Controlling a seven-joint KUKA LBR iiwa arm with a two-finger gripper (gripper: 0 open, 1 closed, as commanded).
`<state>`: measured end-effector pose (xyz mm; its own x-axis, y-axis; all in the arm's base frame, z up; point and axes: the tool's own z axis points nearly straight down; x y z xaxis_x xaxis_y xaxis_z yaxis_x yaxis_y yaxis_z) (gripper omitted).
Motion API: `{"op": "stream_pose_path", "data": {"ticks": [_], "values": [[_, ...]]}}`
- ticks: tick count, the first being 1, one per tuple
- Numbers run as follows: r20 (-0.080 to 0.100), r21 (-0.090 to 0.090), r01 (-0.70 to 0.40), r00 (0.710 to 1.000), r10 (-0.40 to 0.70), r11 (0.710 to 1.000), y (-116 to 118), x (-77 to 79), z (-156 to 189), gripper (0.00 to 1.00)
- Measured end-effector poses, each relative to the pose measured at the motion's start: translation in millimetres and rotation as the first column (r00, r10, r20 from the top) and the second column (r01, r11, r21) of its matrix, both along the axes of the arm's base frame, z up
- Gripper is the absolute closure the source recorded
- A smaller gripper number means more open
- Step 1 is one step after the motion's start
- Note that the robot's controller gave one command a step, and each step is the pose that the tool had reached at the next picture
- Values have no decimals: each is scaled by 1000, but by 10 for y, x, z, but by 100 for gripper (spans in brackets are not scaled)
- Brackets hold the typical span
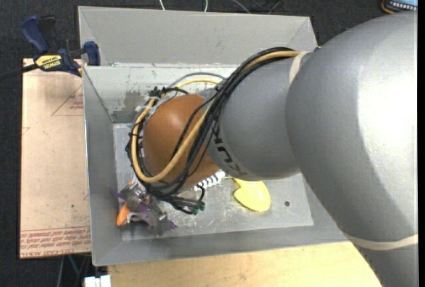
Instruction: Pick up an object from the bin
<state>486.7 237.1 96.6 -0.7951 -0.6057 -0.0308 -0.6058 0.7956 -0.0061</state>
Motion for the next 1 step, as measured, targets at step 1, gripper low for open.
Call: {"op": "stream_pose_path", "data": {"ticks": [1], "values": [[0,0,0,1000,0,1000,0,0,0,100]]}}
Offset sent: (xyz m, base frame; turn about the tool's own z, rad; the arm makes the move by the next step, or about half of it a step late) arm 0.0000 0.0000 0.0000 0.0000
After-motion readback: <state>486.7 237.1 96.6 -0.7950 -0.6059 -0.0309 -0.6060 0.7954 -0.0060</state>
